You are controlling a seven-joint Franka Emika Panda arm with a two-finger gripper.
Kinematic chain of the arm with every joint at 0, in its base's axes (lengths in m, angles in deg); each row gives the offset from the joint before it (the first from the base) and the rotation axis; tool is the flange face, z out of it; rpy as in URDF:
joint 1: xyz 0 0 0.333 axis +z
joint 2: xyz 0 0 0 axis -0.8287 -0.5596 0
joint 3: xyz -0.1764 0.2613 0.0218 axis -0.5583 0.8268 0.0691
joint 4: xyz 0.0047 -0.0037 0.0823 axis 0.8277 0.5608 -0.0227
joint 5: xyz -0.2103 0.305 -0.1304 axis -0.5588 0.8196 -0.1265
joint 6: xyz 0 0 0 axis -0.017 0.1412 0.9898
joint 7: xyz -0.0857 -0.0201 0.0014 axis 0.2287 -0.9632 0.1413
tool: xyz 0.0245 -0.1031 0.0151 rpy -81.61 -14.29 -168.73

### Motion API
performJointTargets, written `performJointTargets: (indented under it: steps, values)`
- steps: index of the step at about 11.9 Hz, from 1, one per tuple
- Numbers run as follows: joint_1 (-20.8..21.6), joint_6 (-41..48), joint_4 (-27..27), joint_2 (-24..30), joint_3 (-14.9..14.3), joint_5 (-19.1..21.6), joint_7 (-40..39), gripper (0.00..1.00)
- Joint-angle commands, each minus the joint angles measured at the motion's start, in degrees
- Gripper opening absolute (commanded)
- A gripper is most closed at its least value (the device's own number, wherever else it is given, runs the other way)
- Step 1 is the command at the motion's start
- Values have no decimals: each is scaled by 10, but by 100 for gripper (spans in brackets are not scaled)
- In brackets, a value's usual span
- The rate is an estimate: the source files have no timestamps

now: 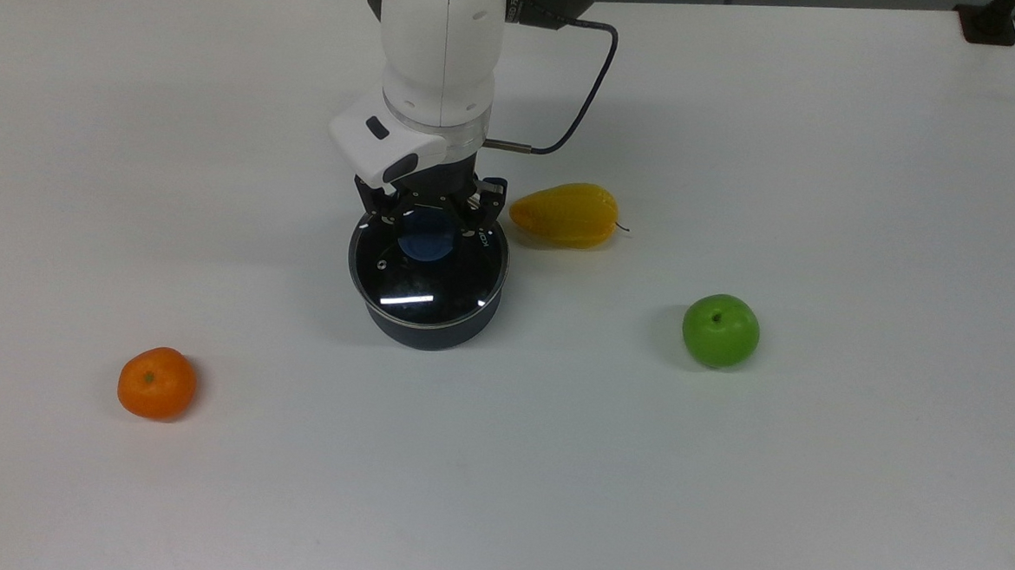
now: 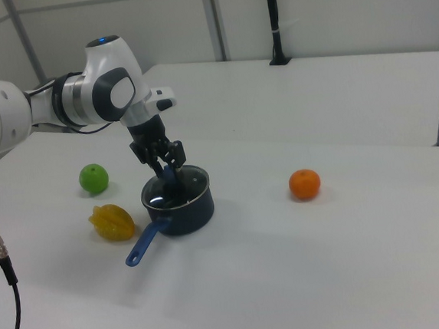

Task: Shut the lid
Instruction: 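Open the gripper to release the blue knob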

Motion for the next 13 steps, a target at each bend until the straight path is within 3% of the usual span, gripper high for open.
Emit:
performJointTargets:
  steps: [1,3,5,13]
  values:
    - [8,-16,0,0,-7,-14,17,49]
    - [8,-9,3,1,-7,-13,18,55]
    - [10,-7,8,4,-7,-13,18,100]
    - [-11,68,15,73,-8,-1,10,100]
